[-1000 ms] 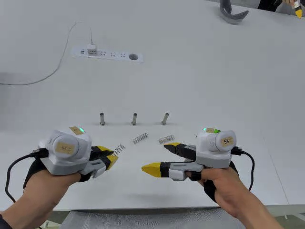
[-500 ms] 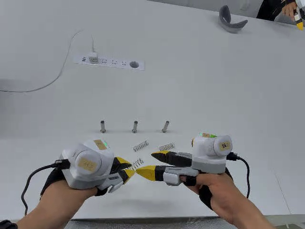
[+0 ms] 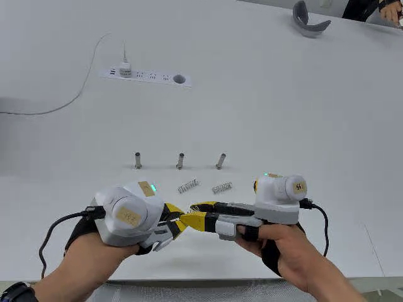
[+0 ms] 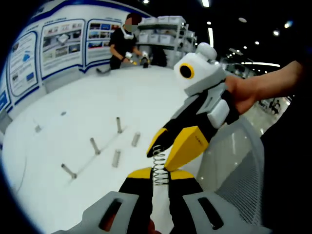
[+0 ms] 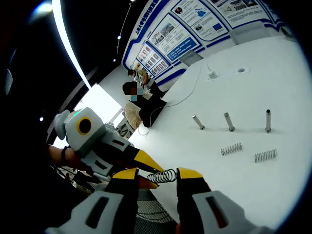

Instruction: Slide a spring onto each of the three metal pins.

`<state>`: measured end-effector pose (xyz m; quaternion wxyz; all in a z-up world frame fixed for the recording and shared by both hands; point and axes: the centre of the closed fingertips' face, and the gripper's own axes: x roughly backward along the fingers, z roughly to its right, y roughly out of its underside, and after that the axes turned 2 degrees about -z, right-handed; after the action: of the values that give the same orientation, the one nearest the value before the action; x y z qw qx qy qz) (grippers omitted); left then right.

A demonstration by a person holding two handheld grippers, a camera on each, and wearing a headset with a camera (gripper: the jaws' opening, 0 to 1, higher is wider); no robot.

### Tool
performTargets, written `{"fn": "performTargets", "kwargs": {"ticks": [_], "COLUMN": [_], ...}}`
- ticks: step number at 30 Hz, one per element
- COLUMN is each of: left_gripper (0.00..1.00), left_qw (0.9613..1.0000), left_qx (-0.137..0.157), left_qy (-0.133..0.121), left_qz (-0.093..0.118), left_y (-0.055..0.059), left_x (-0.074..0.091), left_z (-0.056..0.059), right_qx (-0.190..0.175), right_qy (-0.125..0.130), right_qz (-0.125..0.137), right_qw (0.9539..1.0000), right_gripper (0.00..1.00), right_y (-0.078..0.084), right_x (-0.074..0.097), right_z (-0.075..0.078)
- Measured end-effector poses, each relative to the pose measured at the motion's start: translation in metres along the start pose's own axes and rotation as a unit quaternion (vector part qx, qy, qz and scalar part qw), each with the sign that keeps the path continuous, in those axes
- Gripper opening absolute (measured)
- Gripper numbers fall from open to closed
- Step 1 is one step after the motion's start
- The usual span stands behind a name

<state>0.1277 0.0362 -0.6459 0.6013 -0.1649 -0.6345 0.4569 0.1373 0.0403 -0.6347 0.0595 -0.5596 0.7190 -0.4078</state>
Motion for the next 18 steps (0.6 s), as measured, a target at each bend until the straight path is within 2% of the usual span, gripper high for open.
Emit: {"fn": "performTargets", "kwargs": {"ticks": [5, 12, 14, 18], "left_gripper": [0.11, 0.10, 0.10, 0.10], "left_qw": [0.9998, 0.9995, 0.9995, 0.9984], "left_qx": [-0.020, -0.031, -0.028, -0.051], "left_qy": [-0.002, 0.001, 0.011, 0.018], "left_qz": [-0.006, -0.010, -0.007, -0.017], "left_y": [0.0011, 0.0009, 0.0001, 0.0045], "left_x": [0.0019, 0.0022, 0.0016, 0.0004], "left_z": [-0.0016, -0.0046, -0.0021, 0.0025], "right_qx": [-0.006, -0.002, 0.000, 0.009], "right_qy": [-0.009, -0.015, -0.015, -0.019], "right_qz": [0.014, 0.010, 0.008, -0.013], "right_qw": [0.9998, 0.9998, 0.9999, 0.9997], "right_gripper": [0.25, 0.23, 0.22, 0.19], "right_y": [-0.0050, -0.0064, -0.0064, -0.0008], "right_x": [0.0012, -0.0008, -0.0014, -0.0032], "right_z": [-0.0036, -0.0071, -0.0073, -0.0077]}}
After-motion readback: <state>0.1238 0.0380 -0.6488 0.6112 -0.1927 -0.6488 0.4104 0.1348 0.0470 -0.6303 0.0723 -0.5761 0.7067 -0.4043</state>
